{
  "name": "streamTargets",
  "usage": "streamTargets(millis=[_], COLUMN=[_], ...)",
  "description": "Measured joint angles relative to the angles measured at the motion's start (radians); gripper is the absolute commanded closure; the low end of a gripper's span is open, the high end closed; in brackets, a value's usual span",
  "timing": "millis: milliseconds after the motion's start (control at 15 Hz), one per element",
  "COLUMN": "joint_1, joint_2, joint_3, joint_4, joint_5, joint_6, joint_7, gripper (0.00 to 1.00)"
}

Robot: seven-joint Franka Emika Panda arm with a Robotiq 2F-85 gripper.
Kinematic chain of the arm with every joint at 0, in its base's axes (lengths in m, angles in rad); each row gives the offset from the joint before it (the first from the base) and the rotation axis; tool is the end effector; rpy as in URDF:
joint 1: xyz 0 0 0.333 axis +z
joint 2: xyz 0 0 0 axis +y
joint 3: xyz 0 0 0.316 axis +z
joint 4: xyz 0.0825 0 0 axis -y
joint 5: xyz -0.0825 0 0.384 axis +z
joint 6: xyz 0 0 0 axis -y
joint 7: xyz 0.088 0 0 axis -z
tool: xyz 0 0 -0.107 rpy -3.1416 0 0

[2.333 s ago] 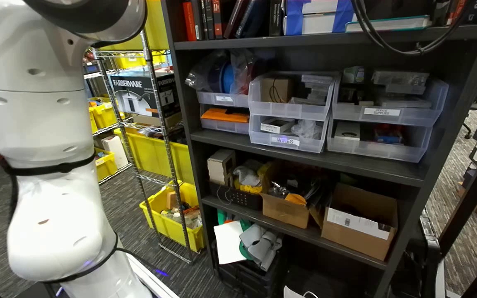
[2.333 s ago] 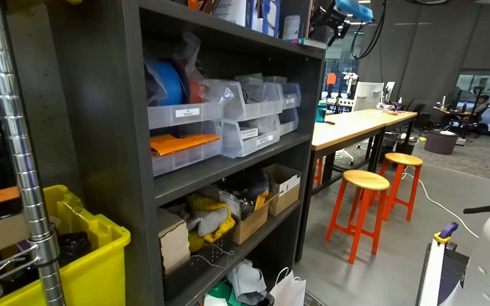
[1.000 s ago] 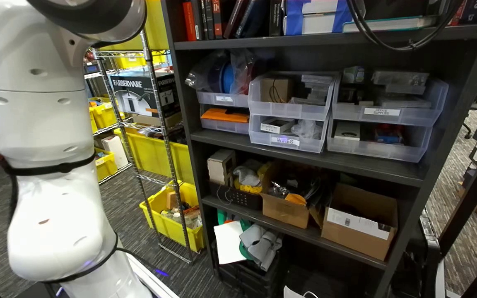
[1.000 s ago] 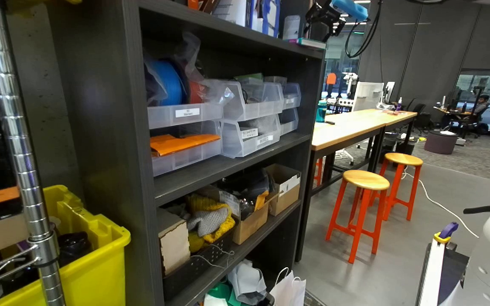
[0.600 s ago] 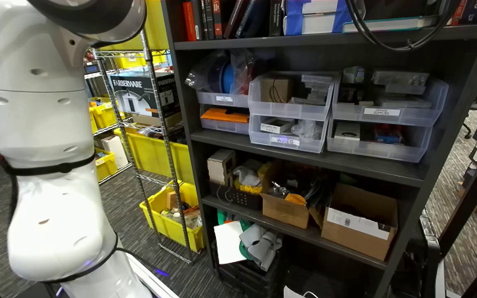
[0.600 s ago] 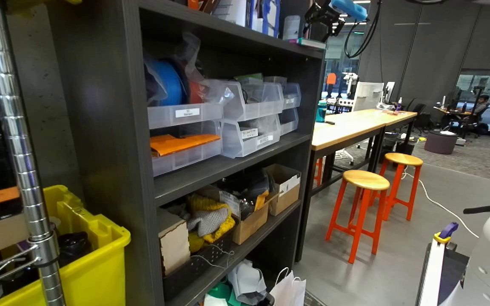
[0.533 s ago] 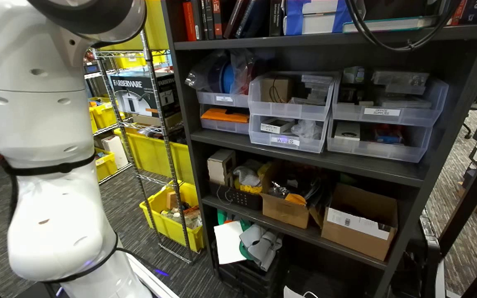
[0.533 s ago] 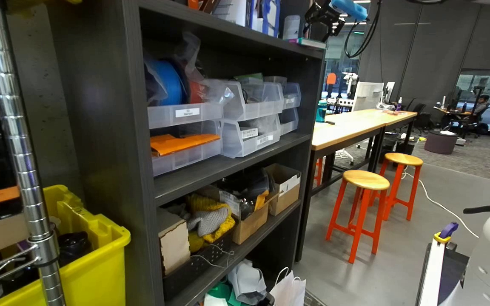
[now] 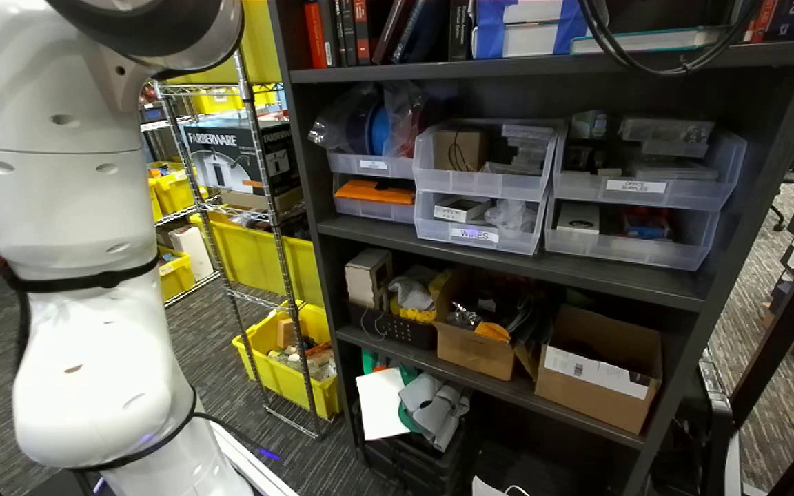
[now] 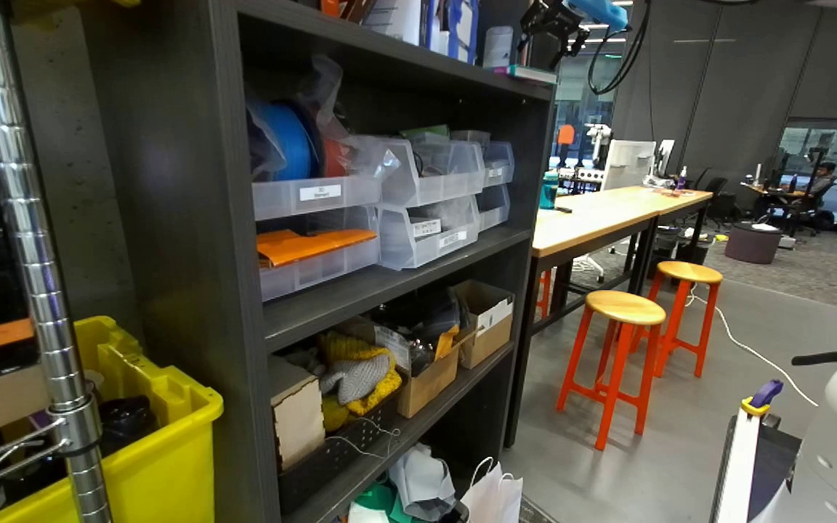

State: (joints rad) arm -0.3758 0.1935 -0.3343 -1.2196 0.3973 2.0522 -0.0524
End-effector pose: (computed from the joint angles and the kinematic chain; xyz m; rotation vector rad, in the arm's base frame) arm 0.5162 -0.3770 0.7443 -2.6963 0.9790 -1.0817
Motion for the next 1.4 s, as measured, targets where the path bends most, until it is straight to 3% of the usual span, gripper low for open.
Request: streamTargets(millis=[1400], joint_1=[-0.006], joint_2=[0.005], joint_3=[-0.017], joint_4=[-0.001], joint_5=[-0.062], joint_6=[-0.059], joint_7=[0.0], gripper=[0.0])
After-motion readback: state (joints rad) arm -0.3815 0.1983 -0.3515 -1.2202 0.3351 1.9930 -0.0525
